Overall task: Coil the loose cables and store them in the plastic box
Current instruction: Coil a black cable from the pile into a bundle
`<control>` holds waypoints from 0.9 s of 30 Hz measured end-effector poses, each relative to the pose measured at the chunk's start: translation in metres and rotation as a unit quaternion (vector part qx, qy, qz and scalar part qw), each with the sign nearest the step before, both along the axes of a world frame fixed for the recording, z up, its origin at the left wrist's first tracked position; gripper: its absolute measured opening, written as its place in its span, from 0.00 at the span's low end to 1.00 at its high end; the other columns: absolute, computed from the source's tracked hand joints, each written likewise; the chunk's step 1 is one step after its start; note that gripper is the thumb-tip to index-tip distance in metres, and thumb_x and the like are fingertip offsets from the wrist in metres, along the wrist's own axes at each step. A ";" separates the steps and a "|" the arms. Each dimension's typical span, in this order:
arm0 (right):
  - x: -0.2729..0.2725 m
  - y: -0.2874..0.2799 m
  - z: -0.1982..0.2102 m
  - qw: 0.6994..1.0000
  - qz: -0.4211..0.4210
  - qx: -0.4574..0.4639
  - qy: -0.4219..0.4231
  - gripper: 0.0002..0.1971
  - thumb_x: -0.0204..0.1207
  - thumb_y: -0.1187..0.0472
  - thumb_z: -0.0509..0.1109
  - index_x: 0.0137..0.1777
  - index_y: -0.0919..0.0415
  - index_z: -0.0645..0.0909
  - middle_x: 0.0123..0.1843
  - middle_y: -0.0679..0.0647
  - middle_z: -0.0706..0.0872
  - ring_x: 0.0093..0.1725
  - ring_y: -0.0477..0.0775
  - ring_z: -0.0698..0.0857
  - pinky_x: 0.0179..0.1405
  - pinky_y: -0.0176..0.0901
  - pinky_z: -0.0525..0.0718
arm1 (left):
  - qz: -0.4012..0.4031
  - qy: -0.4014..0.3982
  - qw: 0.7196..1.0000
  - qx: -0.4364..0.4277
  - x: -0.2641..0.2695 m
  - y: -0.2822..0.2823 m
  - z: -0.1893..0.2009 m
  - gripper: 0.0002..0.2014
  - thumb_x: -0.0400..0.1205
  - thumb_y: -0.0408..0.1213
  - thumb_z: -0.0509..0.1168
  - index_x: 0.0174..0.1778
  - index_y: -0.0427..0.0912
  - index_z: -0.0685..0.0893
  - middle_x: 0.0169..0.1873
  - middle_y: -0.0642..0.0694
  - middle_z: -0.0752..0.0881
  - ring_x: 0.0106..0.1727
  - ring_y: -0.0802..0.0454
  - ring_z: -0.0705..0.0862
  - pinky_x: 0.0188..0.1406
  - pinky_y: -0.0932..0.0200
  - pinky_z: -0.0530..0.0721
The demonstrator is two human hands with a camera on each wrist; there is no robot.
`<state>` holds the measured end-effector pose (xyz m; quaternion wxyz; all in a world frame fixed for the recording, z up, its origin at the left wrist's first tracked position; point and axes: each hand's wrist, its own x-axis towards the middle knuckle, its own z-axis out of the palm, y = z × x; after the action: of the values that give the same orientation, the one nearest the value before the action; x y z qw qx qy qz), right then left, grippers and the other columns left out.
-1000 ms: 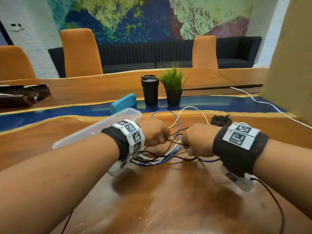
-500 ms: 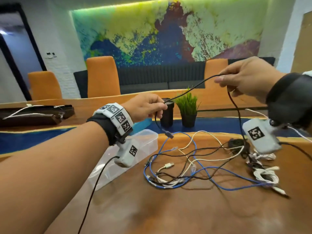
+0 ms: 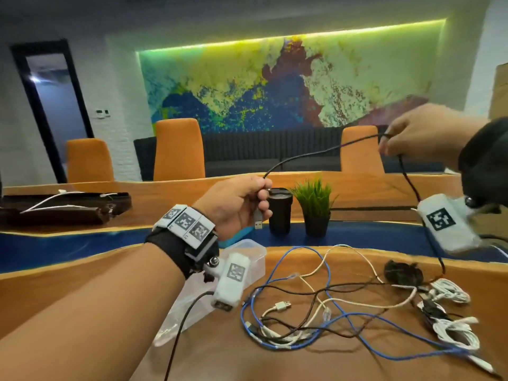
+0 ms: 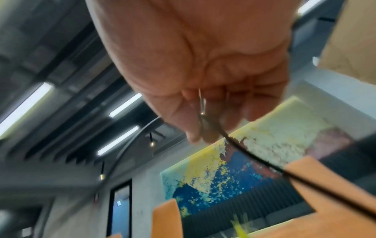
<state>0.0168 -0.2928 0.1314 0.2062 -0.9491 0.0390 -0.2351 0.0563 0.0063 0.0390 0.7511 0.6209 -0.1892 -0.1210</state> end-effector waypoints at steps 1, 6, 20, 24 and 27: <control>0.000 0.005 -0.008 0.994 -0.019 -0.089 0.062 0.02 0.71 0.61 0.76 0.42 0.56 0.89 0.45 0.56 0.90 0.45 0.55 0.85 0.50 0.52 0.86 | 0.002 0.008 1.000 -0.022 -0.002 -0.001 0.001 0.09 0.89 0.35 0.57 0.49 0.40 0.82 0.31 0.48 0.78 0.29 0.55 0.77 0.38 0.55 0.86; -0.002 0.052 -0.054 0.980 0.155 -0.074 0.103 0.17 0.68 0.54 0.81 0.55 0.48 0.83 0.43 0.47 0.91 0.45 0.48 0.88 0.53 0.48 0.86 | -0.031 0.009 0.996 -0.079 -0.017 -0.021 0.007 0.06 0.87 0.35 0.61 0.49 0.40 0.82 0.32 0.48 0.79 0.30 0.55 0.77 0.36 0.56 0.86; 0.037 0.080 -0.109 0.934 0.200 0.292 -0.049 0.09 0.83 0.66 0.66 0.51 0.53 0.86 0.34 0.50 0.85 0.24 0.41 0.78 0.23 0.37 0.78 | -0.087 0.062 0.945 -0.309 0.002 -0.031 -0.023 0.09 0.85 0.40 0.59 0.44 0.43 0.83 0.33 0.50 0.77 0.31 0.56 0.74 0.33 0.62 0.79; 0.037 0.087 -0.129 0.975 0.216 0.015 -0.040 0.07 0.81 0.57 0.69 0.51 0.43 0.87 0.42 0.38 0.87 0.44 0.36 0.83 0.45 0.34 0.81 | -0.015 0.011 0.958 -0.285 0.010 -0.032 -0.027 0.11 0.82 0.44 0.61 0.38 0.44 0.84 0.34 0.46 0.85 0.32 0.52 0.84 0.38 0.57 0.84; 0.025 0.095 -0.127 0.965 0.253 -0.066 -0.021 0.08 0.82 0.51 0.66 0.57 0.42 0.85 0.45 0.37 0.86 0.48 0.38 0.82 0.46 0.35 0.81 | 0.009 -0.054 0.972 -0.230 0.017 -0.028 -0.028 0.12 0.80 0.45 0.61 0.38 0.42 0.84 0.42 0.40 0.92 0.40 0.46 0.91 0.42 0.56 0.88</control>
<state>0.0416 -0.1979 0.0044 0.1968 -0.9343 -0.2226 -0.1970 0.0728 -0.0221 0.0111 0.8634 0.4386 -0.2471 -0.0336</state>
